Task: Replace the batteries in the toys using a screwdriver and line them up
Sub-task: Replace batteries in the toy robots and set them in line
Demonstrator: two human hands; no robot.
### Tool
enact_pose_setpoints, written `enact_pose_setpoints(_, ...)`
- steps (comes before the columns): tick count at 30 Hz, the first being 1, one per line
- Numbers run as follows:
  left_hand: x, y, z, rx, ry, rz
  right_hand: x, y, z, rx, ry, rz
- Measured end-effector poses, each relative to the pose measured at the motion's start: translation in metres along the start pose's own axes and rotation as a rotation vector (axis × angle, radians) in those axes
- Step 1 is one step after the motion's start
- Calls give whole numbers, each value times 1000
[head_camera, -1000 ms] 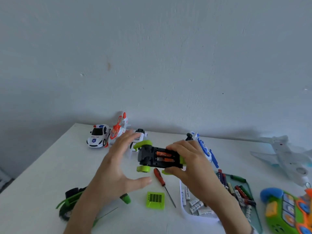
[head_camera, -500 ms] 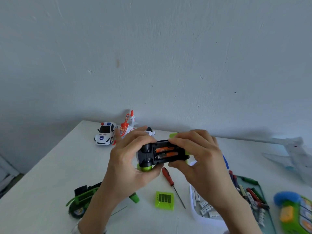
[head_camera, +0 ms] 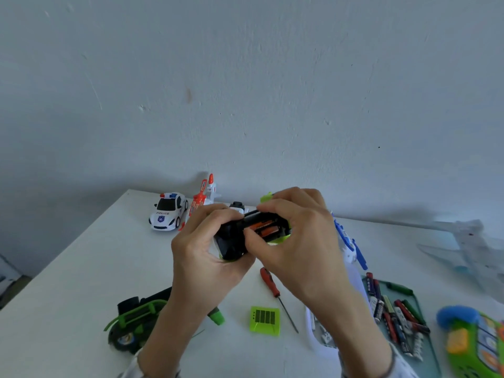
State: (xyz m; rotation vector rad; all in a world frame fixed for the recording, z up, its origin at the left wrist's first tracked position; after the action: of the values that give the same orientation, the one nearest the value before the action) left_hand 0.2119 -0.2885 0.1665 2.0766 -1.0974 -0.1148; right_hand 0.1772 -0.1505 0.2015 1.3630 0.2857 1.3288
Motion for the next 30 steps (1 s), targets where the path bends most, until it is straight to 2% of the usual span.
enact_pose_setpoints(8,8,-4,14,40,-23,40,-24,-2,14,6,-120,49)
enact_pose_setpoints(13,6,-3,19,53,-30,86,-31,-7,12,-1,-52,65)
enact_pose_setpoints(16,6,1,29,114,-70,124,-32,-6,15,39,-32,51)
enact_pose_setpoints(20,4,5,45,200,-105,149,-41,-10,14,163,-62,133)
enact_pose_setpoints(24,-7,6,48,207,-80,192,-46,-16,3,224,-109,153)
enact_pose_setpoints(27,-20,4,50,217,-72,252,-40,-19,-14,102,49,78)
enact_pose_setpoints(30,-27,0,57,223,-55,281,-18,-37,-56,-238,288,-174)
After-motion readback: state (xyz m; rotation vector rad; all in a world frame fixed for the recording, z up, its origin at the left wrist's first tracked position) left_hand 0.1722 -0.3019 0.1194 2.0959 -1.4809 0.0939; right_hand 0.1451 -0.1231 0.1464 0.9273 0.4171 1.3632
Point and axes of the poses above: each hand's wrist, its own y-axis towards the middle knuckle, its own x-axis out of the back of the hand, z = x × y, the point moved 10 cm from there along y, towards the middle knuckle, and after that the axes turned 15 degrees about x, right-handed, at the moved point
